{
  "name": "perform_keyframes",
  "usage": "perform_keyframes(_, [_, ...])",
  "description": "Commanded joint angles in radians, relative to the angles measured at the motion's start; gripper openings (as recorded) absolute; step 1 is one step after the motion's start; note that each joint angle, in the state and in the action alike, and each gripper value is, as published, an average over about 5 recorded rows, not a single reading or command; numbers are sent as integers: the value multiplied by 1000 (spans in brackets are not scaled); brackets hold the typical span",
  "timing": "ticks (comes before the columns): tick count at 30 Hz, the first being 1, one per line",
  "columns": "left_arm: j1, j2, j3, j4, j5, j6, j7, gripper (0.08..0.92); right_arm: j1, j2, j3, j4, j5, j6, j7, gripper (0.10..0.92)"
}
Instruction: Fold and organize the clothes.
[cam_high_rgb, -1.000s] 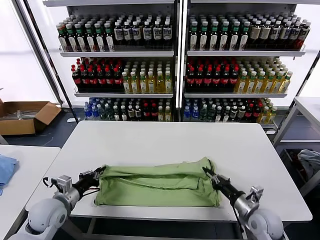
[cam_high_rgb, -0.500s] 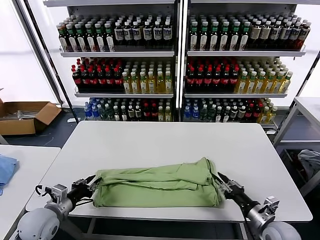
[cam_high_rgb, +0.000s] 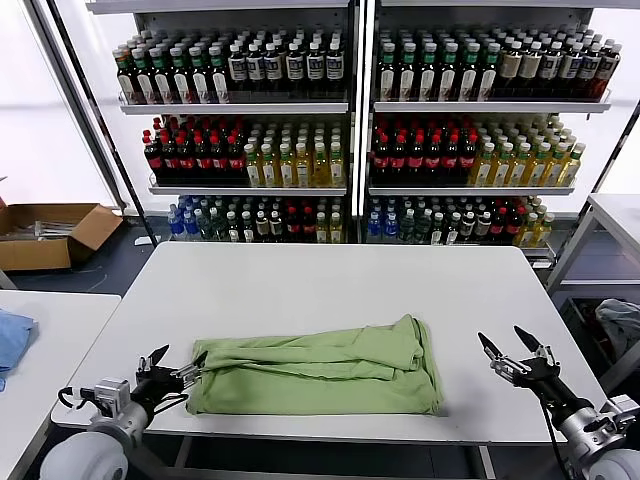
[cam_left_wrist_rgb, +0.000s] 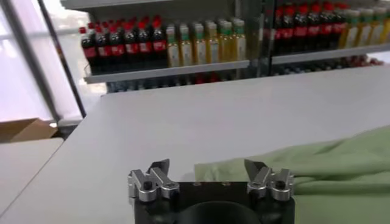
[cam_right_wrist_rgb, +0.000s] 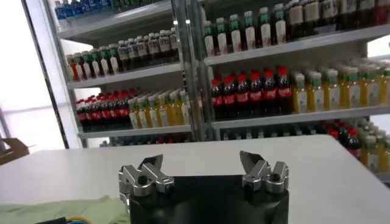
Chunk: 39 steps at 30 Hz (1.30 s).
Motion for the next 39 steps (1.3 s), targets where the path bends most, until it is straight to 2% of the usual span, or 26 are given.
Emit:
perform_keyframes(1, [-30,-194,124,3,44,19,-265,809,-45,-3,38,33,-18,24,6,822])
perform_keyframes(8, [-41,-232,176,36,77,47,-318,823,-52,3,22,57,-17,18,12,823])
perform_keyframes(13, [-38,-221,208,45,82,46,-328,801,-41,-2,10,75,-13,2,20,823])
perform_keyframes(23, [8,-195,260,43,106,13,-307,524,-17,-15,-14,97,-9,-30,30,823])
perform_keyframes(29, [-14,-177,237,75,107,-13,-293,351,-11,-15,-20,98,-6,-34,35,823])
perform_keyframes(35, [-17,-140,155,22,108,-24,-266,178,-12,-12,-11,107,2,-37,38,823])
perform_keyframes(39, [-9,-68,40,-9,86,-31,-224,102,-7,-14,-3,110,13,-39,41,823])
